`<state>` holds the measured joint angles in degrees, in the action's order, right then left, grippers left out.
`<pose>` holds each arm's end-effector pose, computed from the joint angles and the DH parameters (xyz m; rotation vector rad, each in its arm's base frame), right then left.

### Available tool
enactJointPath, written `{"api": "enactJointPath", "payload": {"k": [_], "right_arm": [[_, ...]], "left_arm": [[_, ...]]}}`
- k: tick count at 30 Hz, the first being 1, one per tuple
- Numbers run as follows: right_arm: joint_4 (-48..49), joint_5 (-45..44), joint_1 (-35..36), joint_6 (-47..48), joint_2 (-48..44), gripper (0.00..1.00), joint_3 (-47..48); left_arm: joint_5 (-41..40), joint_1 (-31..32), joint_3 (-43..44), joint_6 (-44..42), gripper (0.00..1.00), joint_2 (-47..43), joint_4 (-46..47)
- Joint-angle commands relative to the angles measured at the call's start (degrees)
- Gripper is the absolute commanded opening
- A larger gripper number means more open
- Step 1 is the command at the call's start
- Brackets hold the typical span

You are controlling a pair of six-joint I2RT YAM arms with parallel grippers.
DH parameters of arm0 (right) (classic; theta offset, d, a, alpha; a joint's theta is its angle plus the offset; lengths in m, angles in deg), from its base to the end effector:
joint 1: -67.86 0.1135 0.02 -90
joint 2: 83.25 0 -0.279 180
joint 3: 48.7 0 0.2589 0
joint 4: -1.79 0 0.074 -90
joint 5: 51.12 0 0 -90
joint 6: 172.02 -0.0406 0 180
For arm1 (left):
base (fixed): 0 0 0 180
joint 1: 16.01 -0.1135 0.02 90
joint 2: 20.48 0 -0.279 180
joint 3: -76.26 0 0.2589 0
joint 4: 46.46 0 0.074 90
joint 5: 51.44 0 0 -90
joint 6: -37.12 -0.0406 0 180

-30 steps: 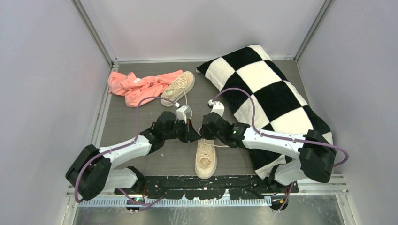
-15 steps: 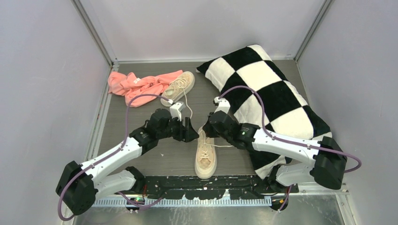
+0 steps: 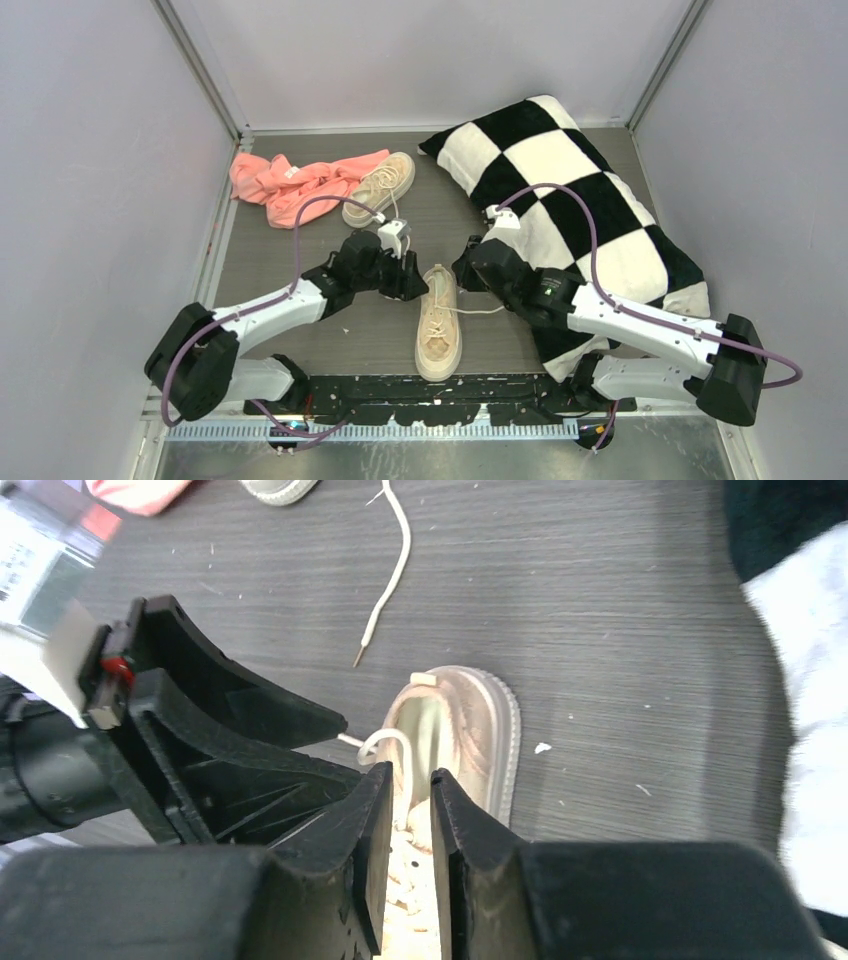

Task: Tie the shoes
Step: Fold the shoelace.

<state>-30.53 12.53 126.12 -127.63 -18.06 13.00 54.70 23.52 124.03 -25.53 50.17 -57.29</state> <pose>0.1473 0.2039 0.2864 0.0191 2.1750 0.5582 0.1934 -0.1742 0.2134 0.4162 2.2615 -0.9472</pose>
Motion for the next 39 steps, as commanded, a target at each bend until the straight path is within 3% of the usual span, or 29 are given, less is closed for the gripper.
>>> {"api": "enactJointPath", "payload": {"k": [1,4,6,8,11,18,22,28,36,39], "right_arm": [[-1.65,-4.02,-1.37,-1.13,-2.86,0.26,-1.01],[-2.23,-3.88,-1.91,-1.39,-3.7,0.3,-1.61],[-2.42,-3.68,-2.0,-1.29,-4.07,0.31,-1.63],[-2.23,-3.07,-2.01,-0.95,-4.05,0.31,-1.48],[-1.62,-0.5,-2.01,0.35,-2.96,0.36,-0.68],[-0.11,10.59,-1.93,3.98,4.15,0.52,4.58],[1.61,14.3,-1.92,4.15,8.22,0.55,6.55],[2.71,14.83,-1.93,3.18,10.37,0.55,6.9],[0.82,11.34,-2.01,2.54,7.71,0.57,5.06],[0.29,10.57,-2.0,2.34,6.41,0.57,4.18]], "left_arm": [[2.21,0.2,2.12,-1.27,0.51,4.36,6.34],[4.16,0.2,3.25,-0.09,0.48,7.76,7.57],[4.63,0.22,3.67,0.36,0.34,8.6,8.46],[4.9,0.2,4.22,0.86,0.12,8.32,8.48],[4.63,0.2,4.5,1.5,0.04,6.51,7.14],[4.36,0.2,2.14,3.0,0.0,0.25,4.39],[4.66,0.24,0.73,4.03,0.01,-0.36,4.59],[4.42,0.24,0.58,4.05,0.13,2.02,5.25],[4.67,0.2,2.9,3.32,0.15,5.75,5.62],[5.04,0.2,3.24,3.56,0.01,6.58,5.78]]}}
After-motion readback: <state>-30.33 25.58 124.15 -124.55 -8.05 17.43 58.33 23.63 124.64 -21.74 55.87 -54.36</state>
